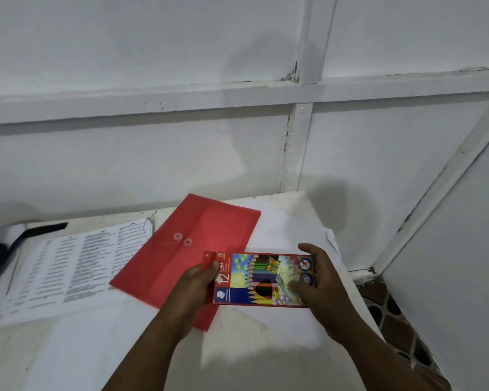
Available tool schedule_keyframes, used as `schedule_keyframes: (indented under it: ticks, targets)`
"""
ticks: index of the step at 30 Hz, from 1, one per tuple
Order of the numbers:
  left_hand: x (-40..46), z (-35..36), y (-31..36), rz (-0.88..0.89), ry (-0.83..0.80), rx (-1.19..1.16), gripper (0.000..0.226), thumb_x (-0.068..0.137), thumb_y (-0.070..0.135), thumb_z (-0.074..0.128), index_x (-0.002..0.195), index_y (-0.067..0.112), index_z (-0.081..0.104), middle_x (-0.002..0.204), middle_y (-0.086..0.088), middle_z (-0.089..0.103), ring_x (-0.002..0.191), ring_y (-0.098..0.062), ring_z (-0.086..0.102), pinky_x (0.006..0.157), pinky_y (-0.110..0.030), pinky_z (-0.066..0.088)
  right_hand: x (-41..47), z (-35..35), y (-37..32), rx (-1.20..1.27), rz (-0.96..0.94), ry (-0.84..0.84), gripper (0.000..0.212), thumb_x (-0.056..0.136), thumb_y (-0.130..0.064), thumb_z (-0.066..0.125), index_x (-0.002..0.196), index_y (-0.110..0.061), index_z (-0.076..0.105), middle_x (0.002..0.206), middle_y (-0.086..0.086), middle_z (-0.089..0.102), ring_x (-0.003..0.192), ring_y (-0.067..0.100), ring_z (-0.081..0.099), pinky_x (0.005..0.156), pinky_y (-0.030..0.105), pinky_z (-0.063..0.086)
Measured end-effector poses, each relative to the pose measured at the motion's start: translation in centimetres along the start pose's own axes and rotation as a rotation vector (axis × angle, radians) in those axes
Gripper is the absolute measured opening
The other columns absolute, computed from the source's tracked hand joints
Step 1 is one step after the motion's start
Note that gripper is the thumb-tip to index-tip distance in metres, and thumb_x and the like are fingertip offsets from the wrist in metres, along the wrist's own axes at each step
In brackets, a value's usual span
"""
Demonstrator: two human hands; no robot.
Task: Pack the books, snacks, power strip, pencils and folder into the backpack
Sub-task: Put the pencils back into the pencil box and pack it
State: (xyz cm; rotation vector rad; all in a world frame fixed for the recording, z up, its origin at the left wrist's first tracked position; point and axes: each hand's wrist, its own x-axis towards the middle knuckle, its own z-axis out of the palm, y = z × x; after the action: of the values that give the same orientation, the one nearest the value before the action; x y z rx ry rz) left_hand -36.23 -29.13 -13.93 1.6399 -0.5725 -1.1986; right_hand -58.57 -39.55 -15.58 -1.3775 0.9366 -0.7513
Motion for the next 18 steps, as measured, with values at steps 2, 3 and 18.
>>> schedule_keyframes:
  ticks: [2,3,18]
  targets:
    - [-0.9,-0.7,-0.7,0.028,0.043,-0.091,0.028,0.094,0.030,0.063,0.117,0.015,0.066,0.103,-0.009,0.077,0.094,-0.029,0.074,0.084,-0.041,0.056,0.0,-0.3,-0.1,0.029,0.039,-0.090,0.069,0.082,0.010,0.071,0.129,-0.032,0.045,0.121,0.005,0.063,0.103,0.020,0.071,0.071,0.035,0.062]
    - [-1.5,-1.2,-1.0,0.043,0.052,-0.110,0.032,0.089,0.029,0.070,0.118,0.016,0.064,0.104,-0.010,0.076,0.095,-0.031,0.074,0.083,-0.042,0.057,0.0,-0.3,-0.2,0.038,0.045,-0.112,0.070,0.080,0.010,0.073,0.129,-0.032,0.045,0.120,0.005,0.065,0.103,0.020,0.071,0.071,0.037,0.062]
    - [-18.3,-11.3,-7.4,0.008,0.406,-0.188,0.019,0.089,0.022,0.071,0.107,0.018,0.064,0.099,-0.027,0.072,0.088,-0.044,0.072,0.074,-0.046,0.059,-4.9,19.7,-0.4,0.178,0.085,-0.692,0.067,0.098,-0.010,0.059,0.151,-0.036,0.028,0.123,-0.011,0.070,0.108,0.019,0.069,0.084,0.042,0.057]
